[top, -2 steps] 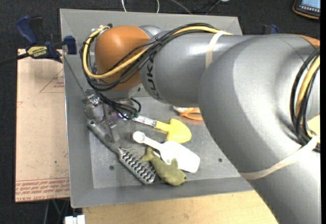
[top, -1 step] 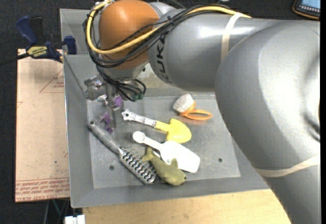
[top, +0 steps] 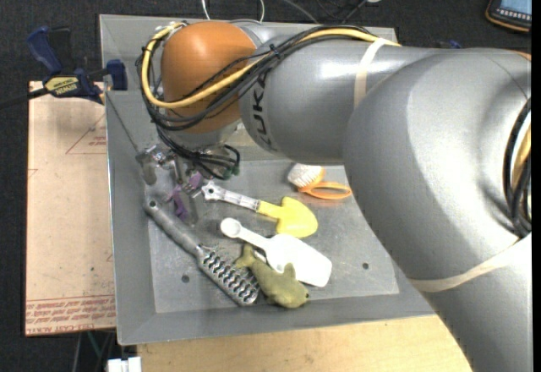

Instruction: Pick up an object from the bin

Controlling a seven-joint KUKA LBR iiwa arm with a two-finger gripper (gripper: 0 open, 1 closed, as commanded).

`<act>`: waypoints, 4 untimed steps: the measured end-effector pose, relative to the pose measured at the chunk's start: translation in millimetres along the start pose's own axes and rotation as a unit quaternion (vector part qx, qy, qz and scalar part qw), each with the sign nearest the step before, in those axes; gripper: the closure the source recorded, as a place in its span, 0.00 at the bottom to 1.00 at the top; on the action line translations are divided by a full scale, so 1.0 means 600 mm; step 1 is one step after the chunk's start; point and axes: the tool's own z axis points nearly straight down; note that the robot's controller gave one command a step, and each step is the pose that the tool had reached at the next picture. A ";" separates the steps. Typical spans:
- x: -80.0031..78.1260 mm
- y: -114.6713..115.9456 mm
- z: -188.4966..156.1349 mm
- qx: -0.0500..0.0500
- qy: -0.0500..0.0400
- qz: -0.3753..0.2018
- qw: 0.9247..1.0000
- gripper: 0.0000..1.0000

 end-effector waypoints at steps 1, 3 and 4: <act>-0.005 -0.001 0.048 0.006 -0.006 -0.101 0.995 0.00; -0.008 0.001 0.048 0.001 -0.004 -0.116 0.993 1.00; -0.007 0.000 0.046 0.001 -0.005 -0.115 0.993 1.00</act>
Offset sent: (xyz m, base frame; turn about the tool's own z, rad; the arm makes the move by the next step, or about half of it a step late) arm 0.0023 0.0033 -0.0293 -0.2380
